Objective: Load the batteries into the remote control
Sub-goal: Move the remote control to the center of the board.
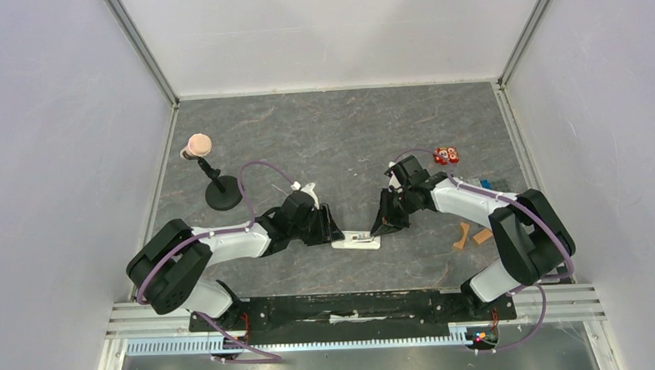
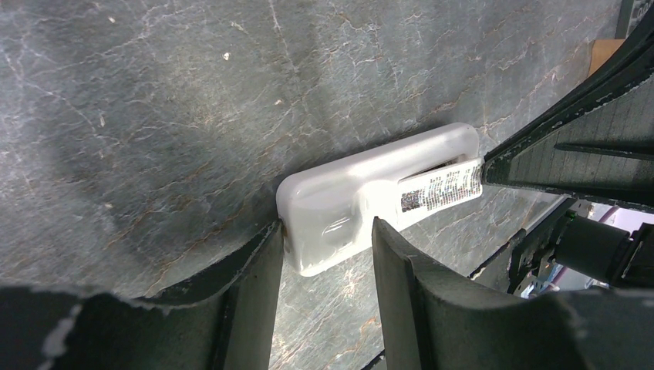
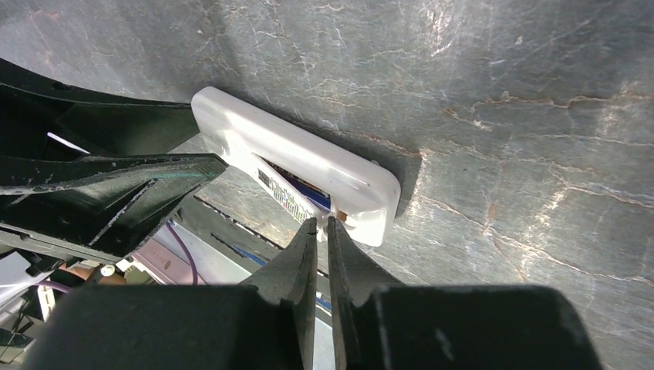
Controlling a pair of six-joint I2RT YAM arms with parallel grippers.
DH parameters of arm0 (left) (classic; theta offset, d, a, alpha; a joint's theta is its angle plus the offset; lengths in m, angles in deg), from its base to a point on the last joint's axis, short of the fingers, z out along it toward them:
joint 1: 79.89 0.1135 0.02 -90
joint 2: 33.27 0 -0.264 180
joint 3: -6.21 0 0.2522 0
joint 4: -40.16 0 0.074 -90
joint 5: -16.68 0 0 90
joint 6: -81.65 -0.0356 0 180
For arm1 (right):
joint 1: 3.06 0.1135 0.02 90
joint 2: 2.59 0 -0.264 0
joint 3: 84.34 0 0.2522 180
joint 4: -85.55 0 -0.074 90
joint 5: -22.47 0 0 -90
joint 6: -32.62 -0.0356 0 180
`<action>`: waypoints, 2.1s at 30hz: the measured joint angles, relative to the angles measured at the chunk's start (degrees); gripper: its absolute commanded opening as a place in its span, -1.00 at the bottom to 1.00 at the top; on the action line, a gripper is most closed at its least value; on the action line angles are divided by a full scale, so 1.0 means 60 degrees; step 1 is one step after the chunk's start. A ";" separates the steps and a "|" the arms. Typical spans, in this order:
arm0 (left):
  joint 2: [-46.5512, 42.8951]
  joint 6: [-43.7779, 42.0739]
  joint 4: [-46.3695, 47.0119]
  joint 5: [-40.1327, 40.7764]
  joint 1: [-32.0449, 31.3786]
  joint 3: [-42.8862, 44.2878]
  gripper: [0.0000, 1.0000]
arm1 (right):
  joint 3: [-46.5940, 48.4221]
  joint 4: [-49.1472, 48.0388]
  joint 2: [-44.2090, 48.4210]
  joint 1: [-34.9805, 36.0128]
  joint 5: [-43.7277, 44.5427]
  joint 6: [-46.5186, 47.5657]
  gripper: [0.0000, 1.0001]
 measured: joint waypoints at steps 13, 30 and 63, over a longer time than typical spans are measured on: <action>0.0000 0.0000 0.0007 0.0011 0.0000 0.0000 0.05 | -0.0335 -0.0164 0.0000 -0.0004 -0.0291 -0.0229 -0.87; 0.0004 0.0000 0.0015 0.0004 0.0000 0.0000 0.05 | -0.0353 -0.0251 0.0000 0.0073 -0.0051 0.0066 -0.90; 0.0029 0.0004 0.0131 0.0004 0.0000 -0.0036 0.05 | -0.0364 -0.0175 0.0856 0.2510 0.4051 -0.0004 -0.56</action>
